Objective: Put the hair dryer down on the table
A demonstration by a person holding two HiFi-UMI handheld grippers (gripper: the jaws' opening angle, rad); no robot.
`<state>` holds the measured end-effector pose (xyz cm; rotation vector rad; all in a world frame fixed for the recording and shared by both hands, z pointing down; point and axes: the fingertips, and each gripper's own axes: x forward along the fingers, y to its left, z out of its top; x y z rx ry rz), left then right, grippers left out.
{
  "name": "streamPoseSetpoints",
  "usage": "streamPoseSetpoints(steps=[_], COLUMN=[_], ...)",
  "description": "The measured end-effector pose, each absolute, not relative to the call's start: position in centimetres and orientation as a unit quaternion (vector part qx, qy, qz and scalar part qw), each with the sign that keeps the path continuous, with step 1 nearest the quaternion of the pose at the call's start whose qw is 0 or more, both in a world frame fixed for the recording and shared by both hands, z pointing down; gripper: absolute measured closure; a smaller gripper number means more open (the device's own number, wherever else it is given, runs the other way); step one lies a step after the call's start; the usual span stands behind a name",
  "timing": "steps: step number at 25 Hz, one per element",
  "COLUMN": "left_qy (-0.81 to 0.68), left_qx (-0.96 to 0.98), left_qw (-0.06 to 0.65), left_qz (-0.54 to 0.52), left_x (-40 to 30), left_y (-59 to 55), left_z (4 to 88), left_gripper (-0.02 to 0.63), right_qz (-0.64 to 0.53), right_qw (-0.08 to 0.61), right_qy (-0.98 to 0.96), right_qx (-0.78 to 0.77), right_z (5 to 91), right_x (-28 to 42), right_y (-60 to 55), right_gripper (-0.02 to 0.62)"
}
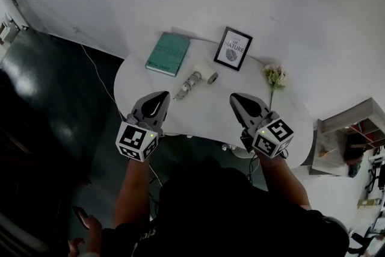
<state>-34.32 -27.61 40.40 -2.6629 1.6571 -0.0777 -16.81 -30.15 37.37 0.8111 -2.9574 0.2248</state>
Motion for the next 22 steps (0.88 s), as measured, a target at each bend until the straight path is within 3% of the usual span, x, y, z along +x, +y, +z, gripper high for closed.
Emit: streamPoseSetpoints(steps=[3, 7, 22], left_qy=[0.522, 0.514, 0.592], left_qx=[-0.852, -0.856, -0.804], left_qw=[0.012, -0.031, -0.06], left_qz=[-0.041, -0.038, 0.006], left_x=[-33.1, -31.9, -32.5], left_y=[-26.7, -26.9, -30.1], left_z=[39.2, 38.2, 39.2], left_gripper=[0.598, 0.6, 0.598], right_qz=[0.065, 0.053, 0.06], right_qw=[0.006, -0.01, 0.01], right_qy=[-0.962, -0.965, -0.967], right_qx=[0.267, 0.255, 0.247], right_z=[35.6, 34.3, 36.8], right_x=[-15.5, -14.0, -11.2], right_y=[-31.2, -32.2, -34.6], right_gripper=[0.591, 0.592, 0.592])
